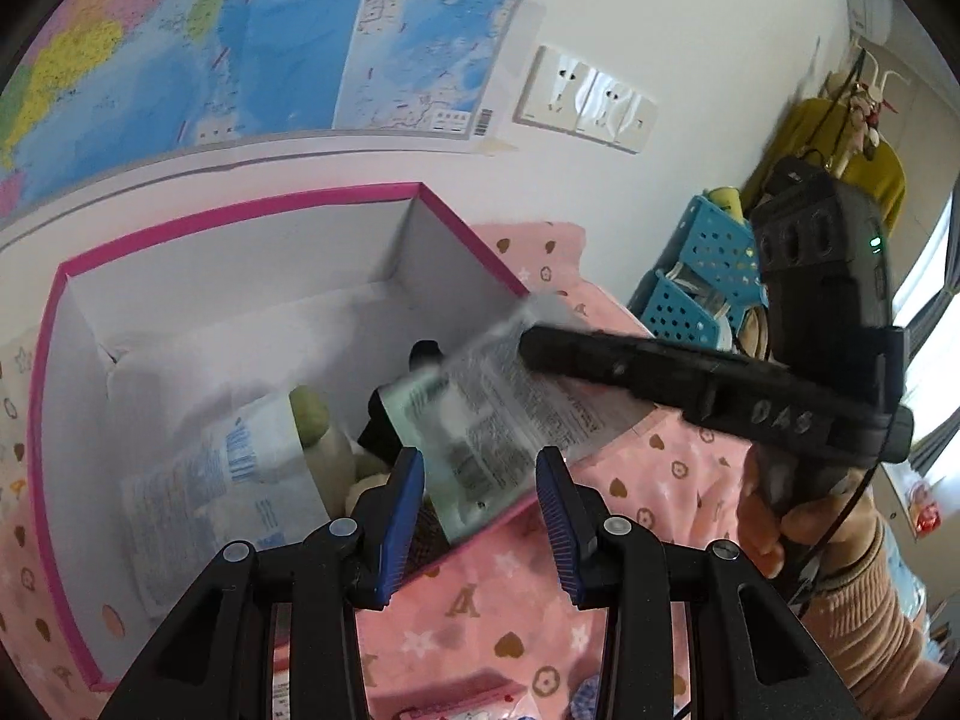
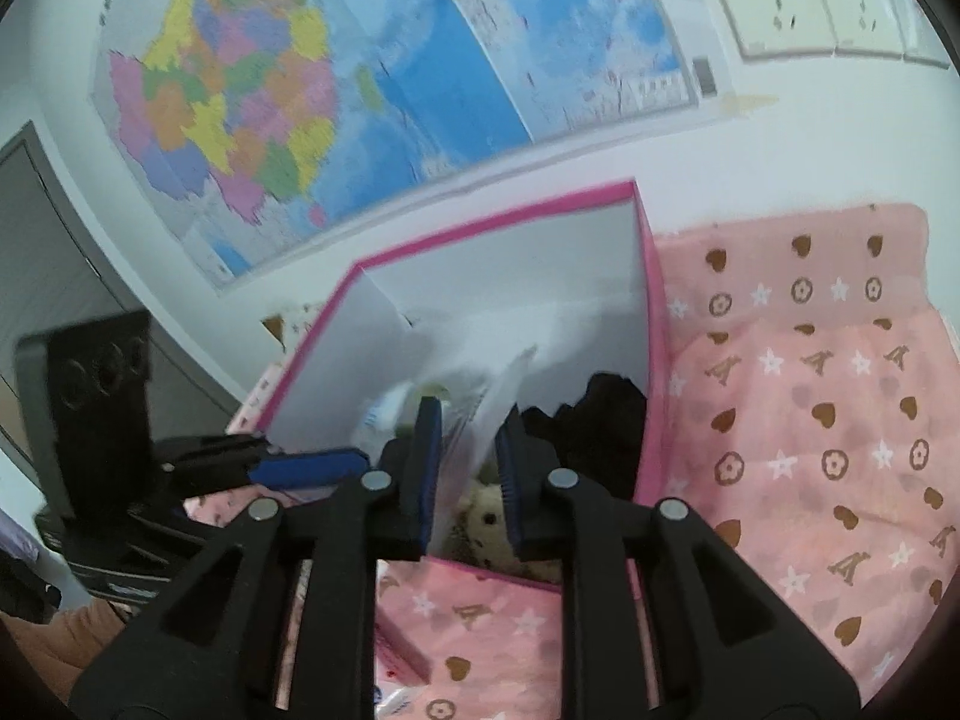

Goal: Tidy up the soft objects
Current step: 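Lower the white sachet into the pink box and open the right tool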

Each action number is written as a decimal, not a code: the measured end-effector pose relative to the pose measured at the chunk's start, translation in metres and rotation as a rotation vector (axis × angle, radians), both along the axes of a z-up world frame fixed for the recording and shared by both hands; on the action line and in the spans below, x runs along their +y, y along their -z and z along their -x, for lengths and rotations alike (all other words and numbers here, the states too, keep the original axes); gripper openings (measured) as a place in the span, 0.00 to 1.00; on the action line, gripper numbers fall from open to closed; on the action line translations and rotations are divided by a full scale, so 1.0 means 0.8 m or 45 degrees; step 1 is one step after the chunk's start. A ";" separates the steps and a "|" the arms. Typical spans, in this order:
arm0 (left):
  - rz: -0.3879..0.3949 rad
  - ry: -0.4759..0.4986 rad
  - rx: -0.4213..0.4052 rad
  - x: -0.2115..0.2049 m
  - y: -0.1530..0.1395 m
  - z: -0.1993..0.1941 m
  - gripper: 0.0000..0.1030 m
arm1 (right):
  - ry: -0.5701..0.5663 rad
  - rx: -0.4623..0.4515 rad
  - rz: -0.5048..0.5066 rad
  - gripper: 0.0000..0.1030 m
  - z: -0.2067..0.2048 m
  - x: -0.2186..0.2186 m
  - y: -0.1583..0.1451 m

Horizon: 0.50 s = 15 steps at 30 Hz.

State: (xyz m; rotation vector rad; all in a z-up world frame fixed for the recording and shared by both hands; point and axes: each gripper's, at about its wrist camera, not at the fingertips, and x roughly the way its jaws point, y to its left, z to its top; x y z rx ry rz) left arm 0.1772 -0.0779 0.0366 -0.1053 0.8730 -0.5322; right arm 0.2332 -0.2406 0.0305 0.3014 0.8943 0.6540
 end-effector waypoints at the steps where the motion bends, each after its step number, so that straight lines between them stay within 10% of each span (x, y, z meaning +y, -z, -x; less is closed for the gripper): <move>1: -0.009 -0.017 -0.003 0.002 0.001 0.000 0.37 | 0.018 0.008 0.035 0.25 -0.002 0.000 0.004; 5: -0.024 -0.042 -0.021 0.009 0.001 0.006 0.37 | 0.100 -0.022 0.094 0.40 0.000 -0.011 0.005; 15: -0.027 -0.044 -0.114 0.028 -0.009 0.043 0.41 | 0.077 -0.095 0.052 0.40 0.051 -0.028 -0.018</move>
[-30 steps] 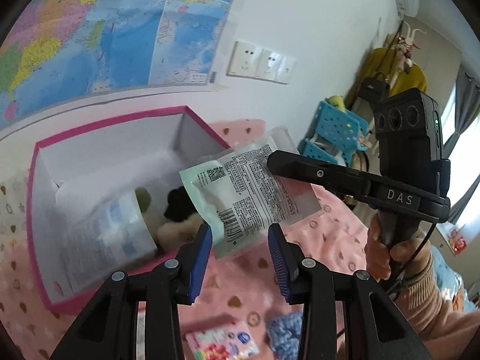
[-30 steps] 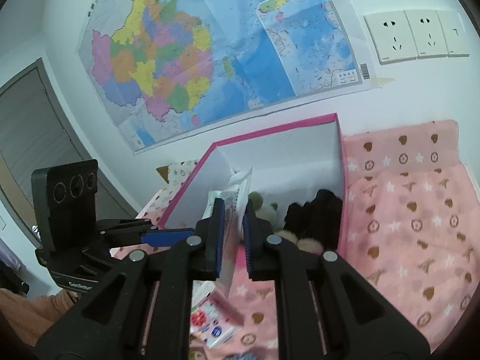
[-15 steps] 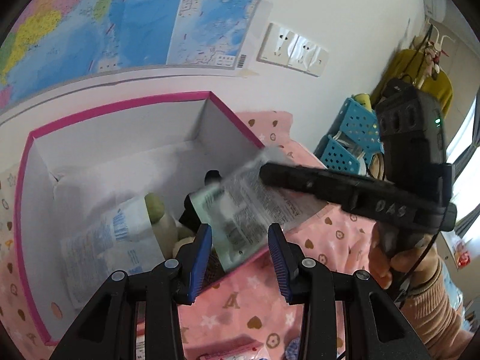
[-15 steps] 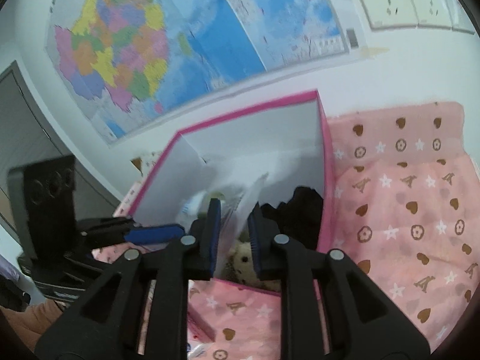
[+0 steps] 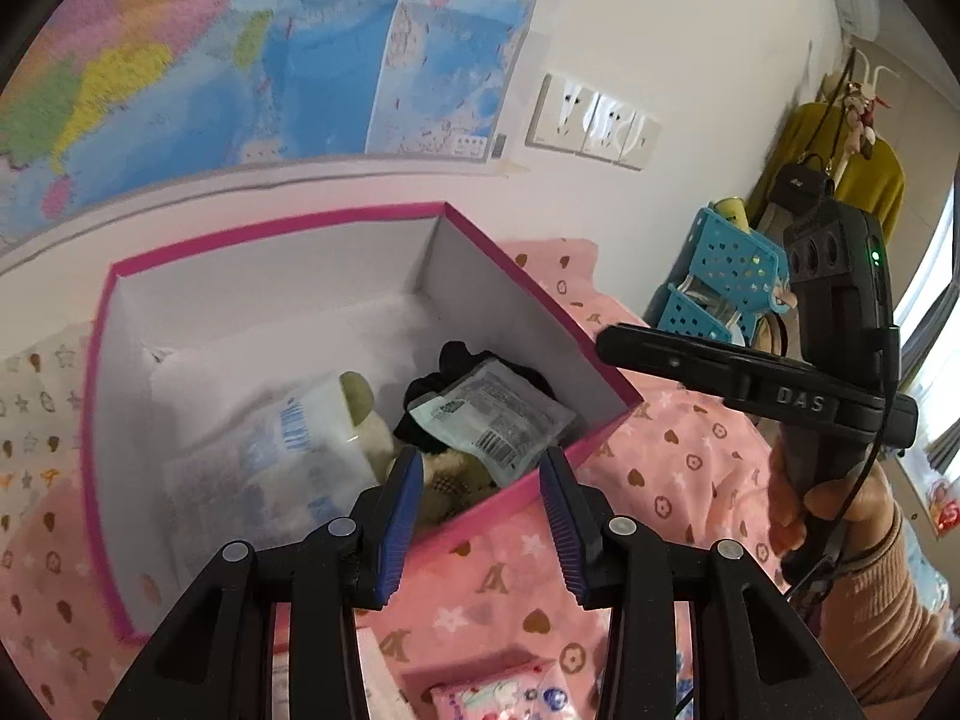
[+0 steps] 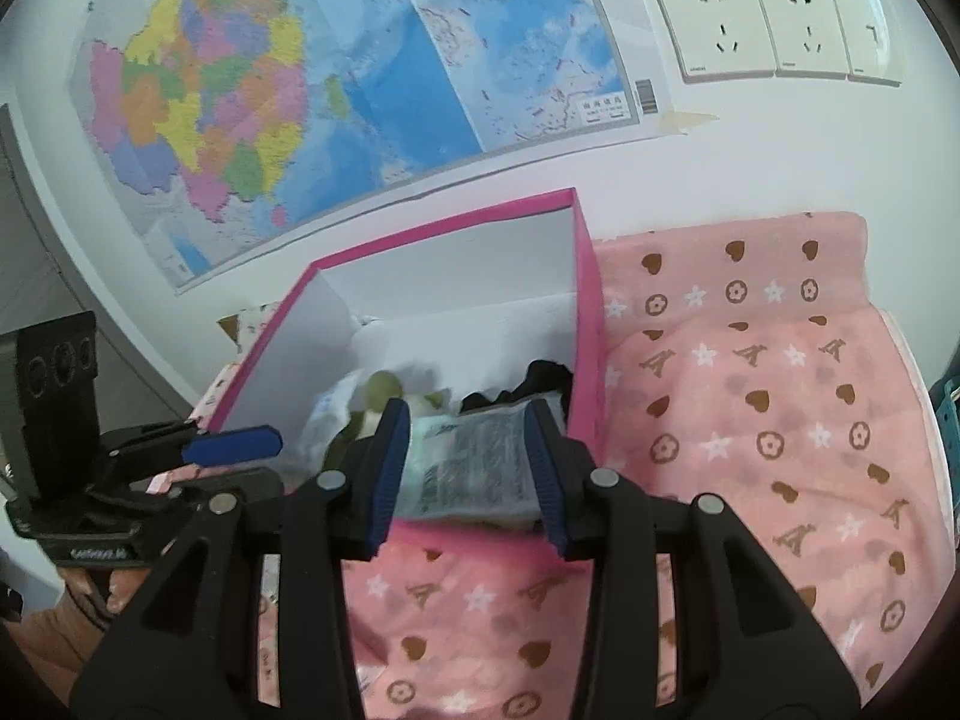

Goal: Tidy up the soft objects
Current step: 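Lower the white sachet into the pink box and open the right tool, then grasp the blue checkered scrunchie from the bed with the right tool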

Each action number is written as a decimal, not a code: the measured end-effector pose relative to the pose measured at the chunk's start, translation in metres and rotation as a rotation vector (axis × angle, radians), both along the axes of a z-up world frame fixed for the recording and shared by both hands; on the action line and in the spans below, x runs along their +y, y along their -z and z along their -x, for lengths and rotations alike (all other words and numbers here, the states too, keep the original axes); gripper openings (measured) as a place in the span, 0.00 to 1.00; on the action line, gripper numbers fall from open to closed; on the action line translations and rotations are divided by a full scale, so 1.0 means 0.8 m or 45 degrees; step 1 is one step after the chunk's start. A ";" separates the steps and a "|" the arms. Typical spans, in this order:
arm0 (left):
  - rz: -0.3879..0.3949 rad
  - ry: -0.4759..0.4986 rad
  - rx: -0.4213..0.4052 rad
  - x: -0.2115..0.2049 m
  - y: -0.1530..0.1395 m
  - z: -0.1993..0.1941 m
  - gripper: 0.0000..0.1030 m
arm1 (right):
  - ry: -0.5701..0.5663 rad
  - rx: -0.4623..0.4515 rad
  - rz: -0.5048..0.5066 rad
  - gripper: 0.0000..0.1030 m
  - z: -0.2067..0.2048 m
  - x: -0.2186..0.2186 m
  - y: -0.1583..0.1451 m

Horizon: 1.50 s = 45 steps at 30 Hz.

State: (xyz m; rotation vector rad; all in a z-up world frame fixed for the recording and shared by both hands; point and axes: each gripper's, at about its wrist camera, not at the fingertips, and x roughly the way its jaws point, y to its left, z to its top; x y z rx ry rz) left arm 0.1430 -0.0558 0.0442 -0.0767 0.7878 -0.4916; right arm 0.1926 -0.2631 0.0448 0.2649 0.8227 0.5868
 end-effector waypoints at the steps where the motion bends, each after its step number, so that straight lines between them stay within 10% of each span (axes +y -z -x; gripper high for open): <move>1: 0.002 -0.002 -0.013 0.001 -0.003 0.006 0.42 | -0.011 -0.004 -0.011 0.41 0.007 -0.001 -0.002; 11: 0.050 -0.004 -0.081 0.030 -0.006 0.077 0.54 | -0.153 0.015 -0.090 0.44 0.092 0.007 -0.002; 31: 0.066 0.195 0.158 -0.010 0.080 0.138 0.54 | -0.230 0.322 0.091 0.48 0.174 0.022 0.116; 37: 0.069 0.250 0.183 -0.025 0.090 0.141 0.54 | -0.221 0.296 0.108 0.21 0.173 0.024 0.117; 45: 0.096 0.327 0.226 -0.044 0.100 0.139 0.54 | -0.179 0.216 0.072 0.15 0.183 0.008 0.093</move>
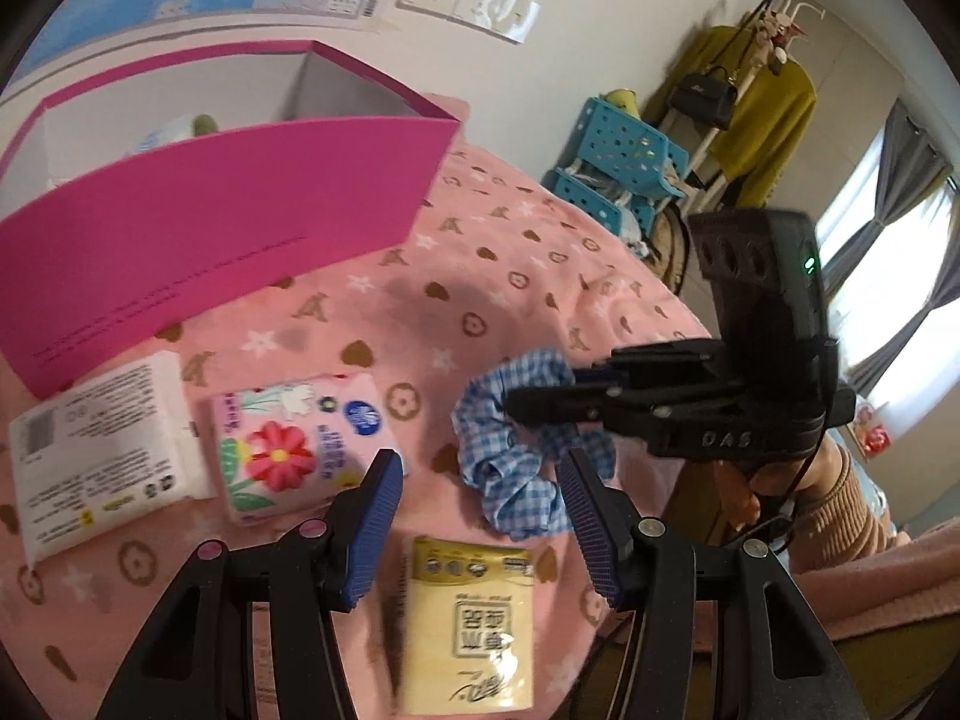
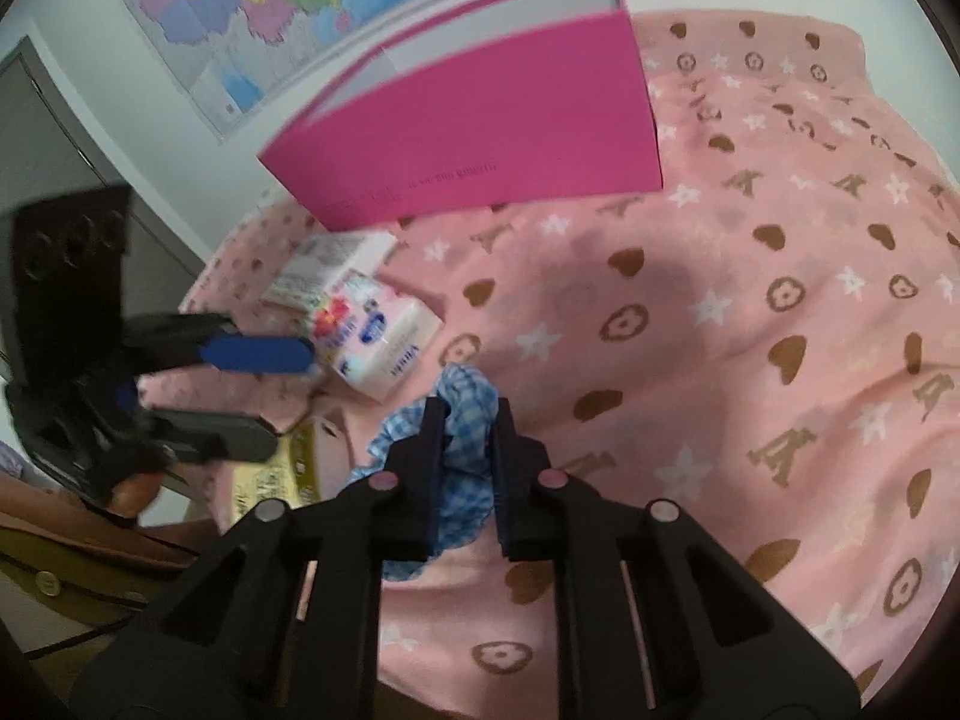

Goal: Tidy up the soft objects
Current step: 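Grasp the blue checkered scrunchie from the bed with the right tool, then carry the scrunchie into the pink box and open the right tool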

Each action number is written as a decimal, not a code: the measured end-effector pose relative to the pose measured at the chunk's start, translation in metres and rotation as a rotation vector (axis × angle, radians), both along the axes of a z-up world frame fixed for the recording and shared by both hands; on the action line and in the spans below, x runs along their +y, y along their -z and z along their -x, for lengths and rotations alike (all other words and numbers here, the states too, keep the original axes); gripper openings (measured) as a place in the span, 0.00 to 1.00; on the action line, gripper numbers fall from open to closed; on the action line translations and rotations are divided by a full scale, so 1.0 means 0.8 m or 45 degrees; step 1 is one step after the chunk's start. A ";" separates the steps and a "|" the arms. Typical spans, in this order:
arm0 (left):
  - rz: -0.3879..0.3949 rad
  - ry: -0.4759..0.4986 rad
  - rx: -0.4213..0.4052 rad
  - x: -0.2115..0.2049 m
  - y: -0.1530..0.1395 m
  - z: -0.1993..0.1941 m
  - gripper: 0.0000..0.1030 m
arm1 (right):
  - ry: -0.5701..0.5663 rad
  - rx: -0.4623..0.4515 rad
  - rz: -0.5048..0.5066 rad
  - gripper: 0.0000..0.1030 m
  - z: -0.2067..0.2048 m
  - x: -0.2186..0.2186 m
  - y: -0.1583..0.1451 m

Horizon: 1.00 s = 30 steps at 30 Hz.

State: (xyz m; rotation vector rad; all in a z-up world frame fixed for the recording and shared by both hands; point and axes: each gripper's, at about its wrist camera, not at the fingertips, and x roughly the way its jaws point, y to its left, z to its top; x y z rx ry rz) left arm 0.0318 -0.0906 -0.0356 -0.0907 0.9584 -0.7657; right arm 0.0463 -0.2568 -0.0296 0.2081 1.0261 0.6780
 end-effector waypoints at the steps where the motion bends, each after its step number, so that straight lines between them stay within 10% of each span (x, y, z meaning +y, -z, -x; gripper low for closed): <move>1: 0.012 0.015 0.010 -0.003 0.001 -0.002 0.54 | 0.006 -0.015 -0.007 0.15 0.000 -0.002 -0.005; 18: 0.113 0.055 -0.056 -0.014 -0.029 -0.052 0.54 | -0.053 -0.280 -0.170 0.15 -0.038 0.008 -0.103; 30: 0.121 -0.010 -0.210 -0.003 -0.084 -0.089 0.37 | -0.106 -0.330 -0.218 0.15 -0.110 0.028 -0.138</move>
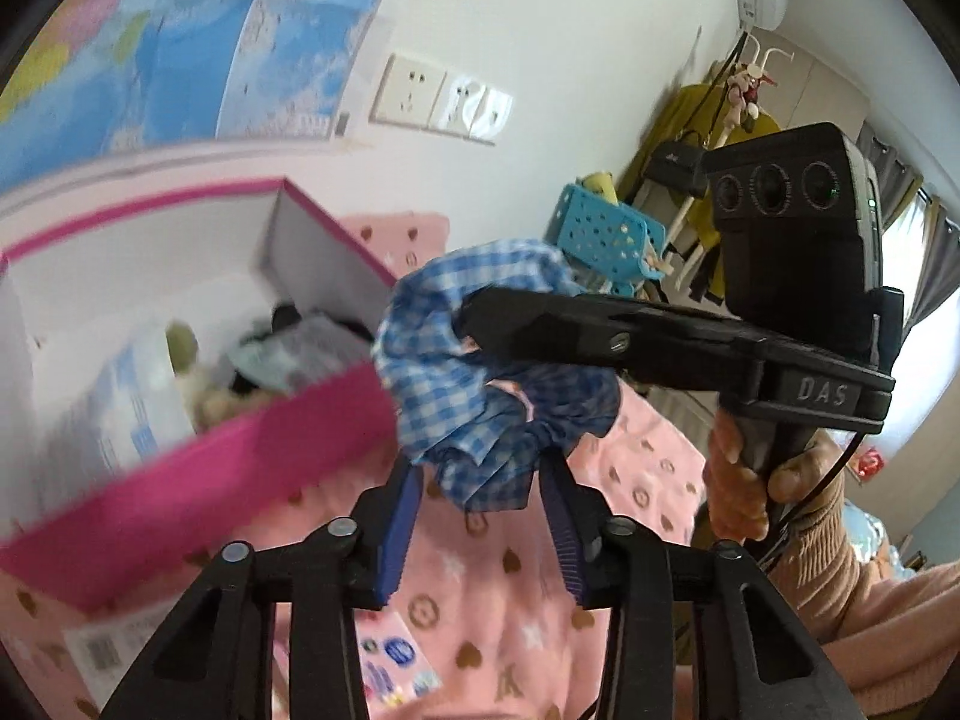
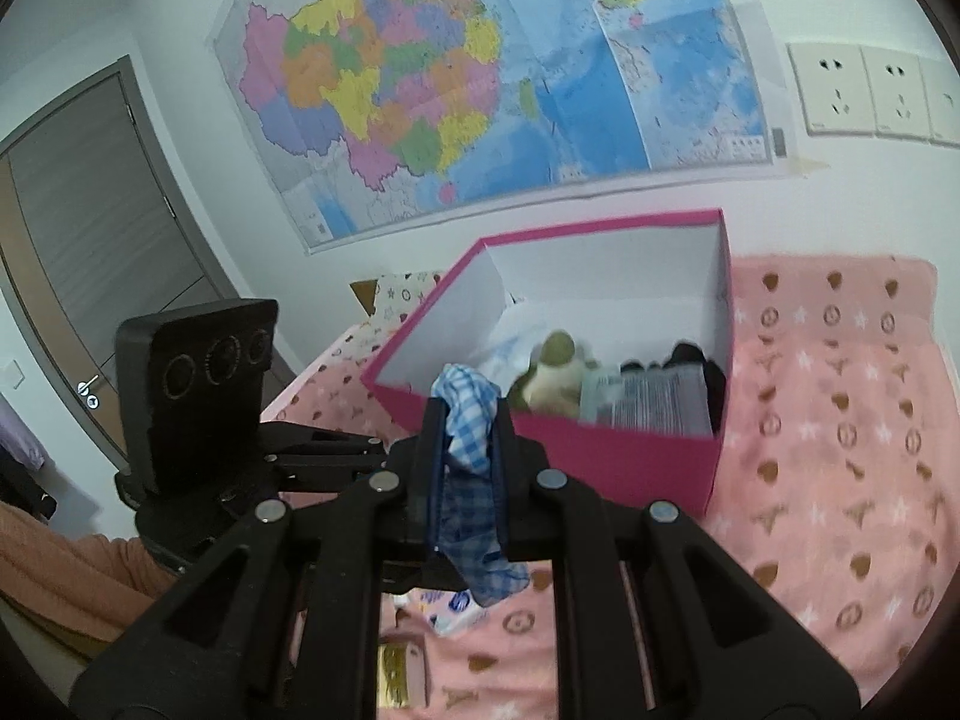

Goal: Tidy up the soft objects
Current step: 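Carry the scrunchie into the pink box and open the right tool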

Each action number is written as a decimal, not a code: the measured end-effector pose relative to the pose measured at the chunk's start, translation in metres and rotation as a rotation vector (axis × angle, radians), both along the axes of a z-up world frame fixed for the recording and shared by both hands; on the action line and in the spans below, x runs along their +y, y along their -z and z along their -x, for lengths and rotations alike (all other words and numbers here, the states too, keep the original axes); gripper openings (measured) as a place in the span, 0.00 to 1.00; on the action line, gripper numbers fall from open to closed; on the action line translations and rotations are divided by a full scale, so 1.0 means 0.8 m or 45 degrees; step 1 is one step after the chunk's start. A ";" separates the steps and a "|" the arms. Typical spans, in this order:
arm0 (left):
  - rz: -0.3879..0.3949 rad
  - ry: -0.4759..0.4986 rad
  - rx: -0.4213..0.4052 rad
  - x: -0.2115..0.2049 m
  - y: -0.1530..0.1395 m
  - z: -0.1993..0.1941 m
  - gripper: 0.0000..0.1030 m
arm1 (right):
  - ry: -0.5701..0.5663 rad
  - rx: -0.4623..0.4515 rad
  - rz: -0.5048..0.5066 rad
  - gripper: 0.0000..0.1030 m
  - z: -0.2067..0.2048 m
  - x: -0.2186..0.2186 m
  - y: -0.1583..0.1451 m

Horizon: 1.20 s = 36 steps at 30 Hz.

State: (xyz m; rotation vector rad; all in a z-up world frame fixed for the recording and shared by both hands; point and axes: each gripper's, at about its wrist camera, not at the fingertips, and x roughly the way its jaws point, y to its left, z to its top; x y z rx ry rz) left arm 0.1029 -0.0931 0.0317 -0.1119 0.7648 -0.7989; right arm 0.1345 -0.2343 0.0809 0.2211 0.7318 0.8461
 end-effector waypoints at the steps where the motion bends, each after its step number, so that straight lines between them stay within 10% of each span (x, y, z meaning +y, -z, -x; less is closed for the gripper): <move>1: -0.002 -0.004 -0.010 0.001 -0.005 -0.003 0.37 | 0.002 -0.003 0.002 0.15 -0.008 0.002 -0.002; 24: -0.192 -0.279 0.019 0.012 -0.005 -0.103 0.34 | 0.192 0.162 0.068 0.20 -0.150 0.013 0.051; 29: -0.247 -0.392 0.041 0.023 0.008 -0.111 0.60 | 0.309 0.171 0.177 0.43 -0.153 0.004 0.063; 36: -0.217 -0.441 -0.030 0.055 -0.001 -0.078 0.60 | 0.300 0.119 0.207 0.43 -0.117 -0.007 0.054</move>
